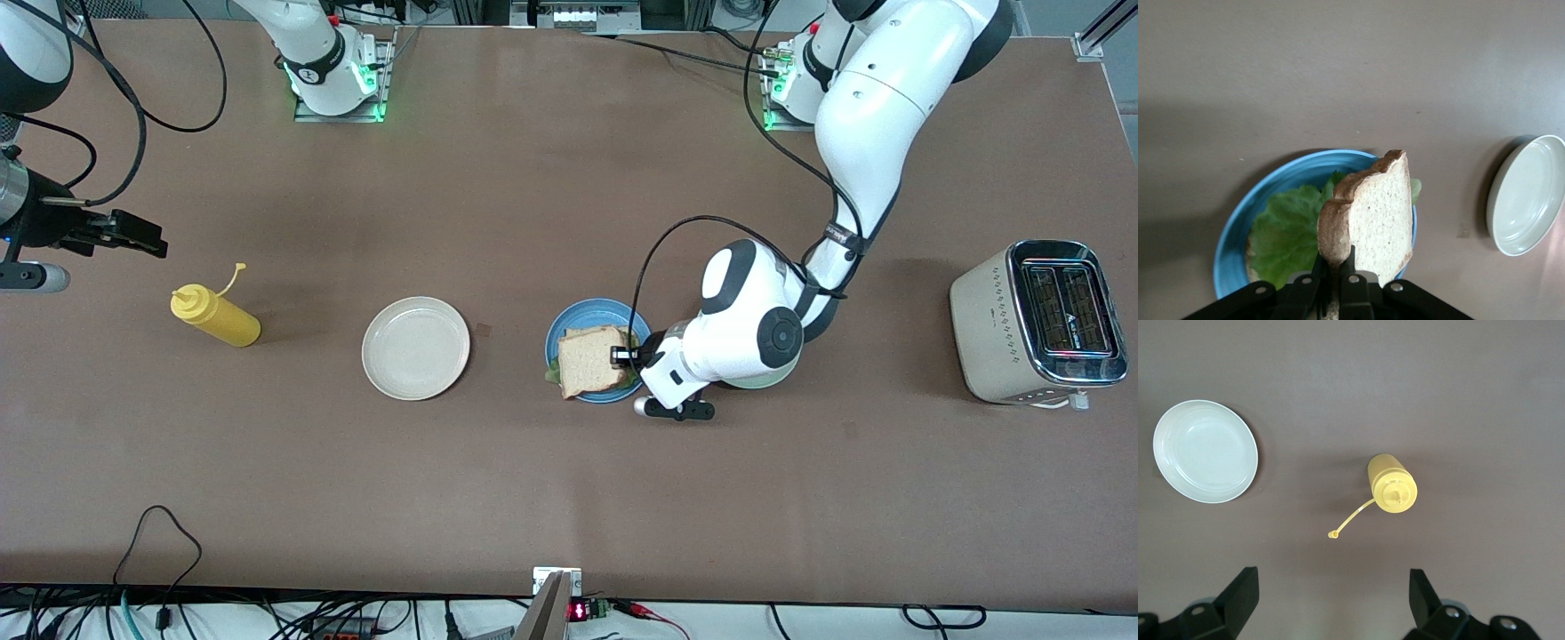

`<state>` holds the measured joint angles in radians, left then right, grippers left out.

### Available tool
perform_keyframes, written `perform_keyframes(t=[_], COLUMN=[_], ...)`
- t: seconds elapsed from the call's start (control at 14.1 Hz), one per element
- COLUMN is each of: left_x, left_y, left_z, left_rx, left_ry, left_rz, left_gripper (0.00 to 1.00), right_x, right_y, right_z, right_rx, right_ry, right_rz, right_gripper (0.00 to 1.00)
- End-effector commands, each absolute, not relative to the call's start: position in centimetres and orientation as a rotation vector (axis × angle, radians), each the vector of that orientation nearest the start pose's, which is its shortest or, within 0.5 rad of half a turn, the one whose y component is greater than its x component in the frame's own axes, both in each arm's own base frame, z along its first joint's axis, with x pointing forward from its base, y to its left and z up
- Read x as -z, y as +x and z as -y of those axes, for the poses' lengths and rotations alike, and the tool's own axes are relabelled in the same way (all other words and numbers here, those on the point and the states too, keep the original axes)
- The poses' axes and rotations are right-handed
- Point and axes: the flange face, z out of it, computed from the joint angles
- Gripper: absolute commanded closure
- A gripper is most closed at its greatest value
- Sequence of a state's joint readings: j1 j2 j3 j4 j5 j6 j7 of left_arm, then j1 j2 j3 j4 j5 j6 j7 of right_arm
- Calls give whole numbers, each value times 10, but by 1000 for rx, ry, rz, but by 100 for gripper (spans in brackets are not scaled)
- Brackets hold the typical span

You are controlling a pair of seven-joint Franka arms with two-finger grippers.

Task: Make sandwich in blue plate with both arms
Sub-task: 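Lower the toast onto the lettuce and open the left gripper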

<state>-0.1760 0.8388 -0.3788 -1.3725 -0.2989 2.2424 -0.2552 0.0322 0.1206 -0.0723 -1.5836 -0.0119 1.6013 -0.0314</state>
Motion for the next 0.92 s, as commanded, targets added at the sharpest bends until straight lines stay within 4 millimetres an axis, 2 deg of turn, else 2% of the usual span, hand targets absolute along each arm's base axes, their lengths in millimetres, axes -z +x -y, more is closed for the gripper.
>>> perform_keyframes(t=[0.0,0.14,0.21,0.28,0.35,0.57,0.78,0.85], left_x=[-237,-230,-227,-225,-225,-241,-289,-310], left_y=[653,650,648,648,648,649,649,648], left_z=[335,335,334,334,334,337,333,332], left_rx=[220,238,247,247,250,228,210,200], left_ry=[2624,2627,2630,2630,2630,2631,2641,2647], left_rz=[13,13,11,11,10,0,42,60], left_gripper=[87,76,54,20,0,0,0,0], right_x=[-556,-555,-555,-555,-555,-555,-554,-554], right_y=[584,586,586,586,586,585,585,586], right_z=[22,23,23,23,23,24,24,24], right_rx=[-132,-121,-123,-121,-121,-123,-130,-118], right_ry=[-3141,-3142,-3142,-3143,-3143,-3143,-3143,-3144], right_rz=[-41,-43,-41,-41,-41,-46,-46,-41], right_gripper=[0,0,0,0,0,0,0,0])
